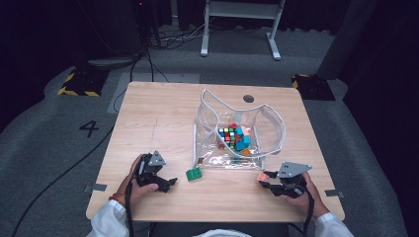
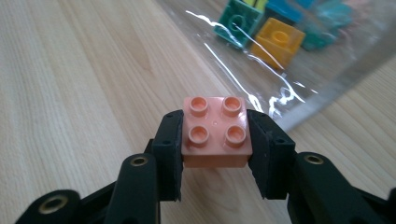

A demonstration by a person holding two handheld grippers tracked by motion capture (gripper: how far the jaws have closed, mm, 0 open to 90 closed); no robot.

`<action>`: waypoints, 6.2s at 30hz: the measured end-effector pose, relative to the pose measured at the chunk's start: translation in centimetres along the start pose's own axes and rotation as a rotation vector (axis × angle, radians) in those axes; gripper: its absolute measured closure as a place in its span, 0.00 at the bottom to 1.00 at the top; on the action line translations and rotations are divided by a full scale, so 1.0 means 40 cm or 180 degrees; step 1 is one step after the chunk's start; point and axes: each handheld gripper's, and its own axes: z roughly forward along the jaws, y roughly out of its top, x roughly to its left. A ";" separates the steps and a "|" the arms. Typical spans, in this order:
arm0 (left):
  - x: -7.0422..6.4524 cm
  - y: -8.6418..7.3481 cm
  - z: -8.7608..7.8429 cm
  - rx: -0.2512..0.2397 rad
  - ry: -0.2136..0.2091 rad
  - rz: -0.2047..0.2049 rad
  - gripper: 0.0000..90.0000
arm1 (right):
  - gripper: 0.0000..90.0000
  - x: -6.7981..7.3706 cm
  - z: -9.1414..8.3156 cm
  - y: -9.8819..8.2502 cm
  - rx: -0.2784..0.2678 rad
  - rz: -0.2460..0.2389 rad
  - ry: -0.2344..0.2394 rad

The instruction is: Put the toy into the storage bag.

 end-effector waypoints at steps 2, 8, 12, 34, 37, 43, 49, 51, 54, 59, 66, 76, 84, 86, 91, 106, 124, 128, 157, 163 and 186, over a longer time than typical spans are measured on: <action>0.000 0.000 0.000 0.0001 -0.0001 0.0000 0.00 | 0.66 -0.013 -0.012 -0.008 -0.0003 0.0041 -0.0040; 0.000 0.000 0.000 0.0000 0.0000 0.0001 0.00 | 0.66 -0.054 -0.048 -0.030 -0.0036 0.0157 -0.0197; 0.000 0.000 0.000 0.0000 0.0000 0.0000 0.00 | 0.66 -0.077 -0.064 -0.040 -0.0054 0.0228 -0.0249; 0.000 0.000 0.000 -0.0001 0.0000 0.0001 0.00 | 0.66 -0.177 -0.146 -0.033 -0.0308 0.0483 -0.0603; 0.000 0.000 0.000 0.0001 0.0000 -0.0001 0.00 | 0.66 -0.192 -0.159 -0.020 -0.0335 0.0474 -0.0639; 0.001 0.001 0.000 0.0005 -0.0010 0.0016 0.00 | 0.66 -0.234 -0.195 0.014 -0.0410 0.0483 -0.0692; 0.001 0.000 0.001 0.0005 -0.0013 0.0011 0.00 | 0.66 -0.264 -0.237 0.095 -0.0529 0.0407 -0.0726; 0.001 0.000 0.001 0.0005 -0.0010 0.0013 0.00 | 0.66 -0.270 -0.251 0.124 -0.0584 0.0382 -0.0749; 0.001 0.000 0.001 0.0005 -0.0017 0.0009 0.00 | 0.66 -0.275 -0.260 0.151 -0.0623 0.0361 -0.0726; 0.001 0.000 0.001 0.0006 -0.0018 0.0008 0.00 | 0.66 -0.282 -0.262 0.214 -0.0585 0.0225 -0.0769; 0.001 0.001 0.001 0.0009 -0.0020 0.0008 0.00 | 0.66 -0.286 -0.251 0.286 -0.0563 0.0128 -0.0729; 0.001 0.001 0.001 0.0010 -0.0020 0.0009 0.00 | 0.66 -0.276 -0.205 0.362 -0.0564 0.0051 -0.0582; 0.001 0.001 0.001 0.0010 -0.0014 0.0013 0.00 | 0.66 -0.267 -0.152 0.407 -0.0492 -0.0083 -0.0432; 0.001 0.001 0.001 0.0009 -0.0020 0.0009 0.00 | 0.66 -0.259 -0.130 0.423 -0.0482 -0.0062 -0.0386; 0.001 0.001 0.001 0.0010 -0.0015 0.0013 0.00 | 0.66 -0.239 -0.097 0.446 -0.0398 -0.0249 -0.0313; 0.001 0.001 0.001 0.0009 -0.0021 0.0009 0.00 | 0.66 -0.193 0.017 0.488 0.0031 -0.0594 -0.0087; 0.001 0.000 0.001 0.0002 -0.0011 0.0012 0.00 | 0.66 -0.203 0.123 0.469 0.1211 -0.0869 -0.0265; 0.001 0.000 0.001 0.0002 -0.0017 0.0008 0.00 | 0.66 -0.208 0.120 0.461 0.1301 -0.0803 -0.0231; 0.001 0.000 0.001 0.0003 -0.0018 0.0008 0.00 | 0.63 -0.259 -0.008 0.389 0.1148 -0.0676 -0.0218; 0.001 0.000 0.001 0.0005 -0.0014 0.0010 0.00 | 0.57 -0.252 -0.038 0.385 0.0858 -0.0645 -0.0196; 0.001 0.000 0.001 0.0003 -0.0017 0.0009 0.00 | 0.28 -0.208 -0.236 0.290 -0.0258 -0.0152 -0.0722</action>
